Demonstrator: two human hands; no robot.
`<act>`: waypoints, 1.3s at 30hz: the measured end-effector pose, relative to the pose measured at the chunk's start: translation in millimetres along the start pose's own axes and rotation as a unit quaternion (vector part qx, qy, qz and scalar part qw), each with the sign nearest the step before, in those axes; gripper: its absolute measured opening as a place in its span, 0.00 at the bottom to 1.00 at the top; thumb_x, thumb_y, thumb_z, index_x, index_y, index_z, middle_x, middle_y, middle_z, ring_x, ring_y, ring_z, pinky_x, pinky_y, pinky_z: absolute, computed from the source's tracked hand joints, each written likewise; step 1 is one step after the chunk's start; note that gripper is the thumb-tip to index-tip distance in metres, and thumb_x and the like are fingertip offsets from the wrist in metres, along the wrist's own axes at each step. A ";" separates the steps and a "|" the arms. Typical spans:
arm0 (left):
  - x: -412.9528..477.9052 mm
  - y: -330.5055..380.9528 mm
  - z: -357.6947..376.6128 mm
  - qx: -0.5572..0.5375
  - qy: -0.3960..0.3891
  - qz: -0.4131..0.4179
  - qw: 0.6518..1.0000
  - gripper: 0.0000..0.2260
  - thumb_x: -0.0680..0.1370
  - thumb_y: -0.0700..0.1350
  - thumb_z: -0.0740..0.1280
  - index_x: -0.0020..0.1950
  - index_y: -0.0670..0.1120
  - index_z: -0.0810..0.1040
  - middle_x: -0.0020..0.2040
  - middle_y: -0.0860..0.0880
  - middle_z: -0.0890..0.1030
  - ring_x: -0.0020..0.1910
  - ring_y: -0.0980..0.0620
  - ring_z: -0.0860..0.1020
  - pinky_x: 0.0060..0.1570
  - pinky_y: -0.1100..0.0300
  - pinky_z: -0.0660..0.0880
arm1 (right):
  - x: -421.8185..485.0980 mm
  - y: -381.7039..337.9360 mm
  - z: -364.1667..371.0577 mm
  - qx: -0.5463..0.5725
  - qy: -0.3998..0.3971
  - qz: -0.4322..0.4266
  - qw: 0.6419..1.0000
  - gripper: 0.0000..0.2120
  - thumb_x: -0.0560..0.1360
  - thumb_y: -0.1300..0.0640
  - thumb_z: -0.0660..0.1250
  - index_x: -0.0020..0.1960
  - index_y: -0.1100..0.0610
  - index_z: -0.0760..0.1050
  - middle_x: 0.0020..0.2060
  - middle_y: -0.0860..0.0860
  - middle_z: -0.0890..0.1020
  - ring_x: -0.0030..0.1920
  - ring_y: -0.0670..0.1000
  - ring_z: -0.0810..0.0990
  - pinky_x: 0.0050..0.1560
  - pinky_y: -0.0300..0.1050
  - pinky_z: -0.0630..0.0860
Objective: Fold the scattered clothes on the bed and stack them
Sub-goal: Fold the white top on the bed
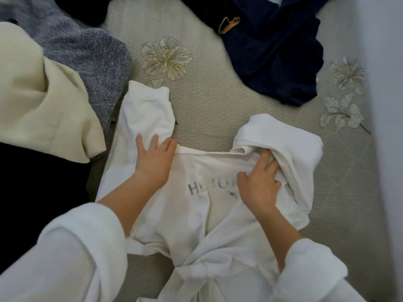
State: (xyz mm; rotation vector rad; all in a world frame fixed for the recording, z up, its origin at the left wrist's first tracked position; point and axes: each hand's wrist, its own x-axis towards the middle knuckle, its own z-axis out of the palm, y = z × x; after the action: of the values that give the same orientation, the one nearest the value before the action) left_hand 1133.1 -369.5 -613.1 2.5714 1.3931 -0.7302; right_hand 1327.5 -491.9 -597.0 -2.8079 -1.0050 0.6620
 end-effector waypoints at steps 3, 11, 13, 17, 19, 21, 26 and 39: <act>-14.8 -27.9 2.8 0.035 -0.003 -0.091 0.995 0.24 0.76 0.42 0.61 0.71 0.50 0.61 0.69 0.47 0.65 0.71 0.40 0.56 0.69 0.34 0.48 | 19.1 -1.5 -13.5 0.003 -0.032 0.015 0.999 0.37 0.75 0.51 0.64 0.77 0.54 0.48 0.73 0.58 0.56 0.72 0.60 0.58 0.66 0.59 0.61; -19.1 -43.5 8.1 -0.155 -0.034 -0.148 0.976 0.29 0.69 0.50 0.59 0.71 0.52 0.64 0.73 0.48 0.62 0.75 0.43 0.44 0.69 0.36 0.41 | 54.2 -7.6 -8.4 -0.092 0.033 -0.122 0.988 0.17 0.76 0.56 0.64 0.64 0.53 0.71 0.61 0.59 0.70 0.64 0.60 0.67 0.64 0.54 0.66; -5.8 -33.6 4.9 -0.251 -0.039 -0.150 0.955 0.29 0.70 0.56 0.56 0.71 0.53 0.65 0.73 0.50 0.62 0.75 0.48 0.45 0.69 0.37 0.43 | 57.9 -7.2 -12.3 -0.046 0.044 -0.122 0.991 0.11 0.77 0.54 0.63 0.57 0.54 0.78 0.58 0.58 0.73 0.62 0.59 0.69 0.61 0.54 0.67; 1.9 -27.6 15.2 -0.213 -0.054 -0.144 0.965 0.18 0.75 0.59 0.60 0.62 0.54 0.73 0.66 0.49 0.68 0.70 0.45 0.54 0.68 0.38 0.48 | 46.1 -10.1 -40.2 0.111 0.043 -0.154 0.981 0.10 0.79 0.53 0.61 0.43 0.57 0.74 0.43 0.53 0.77 0.46 0.53 0.75 0.42 0.40 0.71; -8.7 -28.3 13.0 -0.220 -0.008 -0.121 0.968 0.11 0.78 0.55 0.59 0.54 0.54 0.77 0.62 0.51 0.71 0.69 0.46 0.56 0.68 0.38 0.48 | 31.0 -8.0 -59.9 0.183 0.022 -0.138 0.973 0.11 0.80 0.52 0.60 0.41 0.56 0.70 0.35 0.51 0.75 0.35 0.46 0.72 0.30 0.31 0.68; -25.3 -28.5 -0.2 -0.271 0.054 -0.099 0.956 0.08 0.80 0.52 0.59 0.50 0.52 0.77 0.57 0.55 0.73 0.71 0.49 0.57 0.68 0.40 0.45 | 15.5 -0.5 -79.7 0.214 0.025 -0.147 0.965 0.13 0.80 0.53 0.60 0.38 0.54 0.65 0.30 0.48 0.69 0.30 0.43 0.67 0.29 0.32 0.66; -79.9 -45.8 -60.9 -0.444 0.123 -0.023 0.887 0.10 0.79 0.47 0.61 0.39 0.54 0.66 0.34 0.55 0.74 0.43 0.53 0.76 0.72 0.51 0.46 | -14.9 13.4 -139.0 0.221 0.047 -0.170 0.959 0.14 0.80 0.52 0.61 0.38 0.54 0.65 0.29 0.46 0.68 0.28 0.40 0.66 0.29 0.33 0.64; -249.5 -76.9 -301.8 -0.698 0.004 0.182 0.692 0.32 0.64 0.48 0.77 0.67 0.57 0.73 0.46 0.31 0.80 0.45 0.37 0.79 0.46 0.49 0.77 | -107.7 -41.1 -379.2 0.249 0.214 -0.275 0.904 0.07 0.79 0.52 0.63 0.43 0.50 0.75 0.32 0.49 0.73 0.31 0.43 0.72 0.36 0.35 0.68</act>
State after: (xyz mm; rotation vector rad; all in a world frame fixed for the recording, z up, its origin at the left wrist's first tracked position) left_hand 1062.7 -414.2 -222.8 1.4138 0.7482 0.3799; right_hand 1390.7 -503.1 -205.9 -1.9623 -1.2321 0.1750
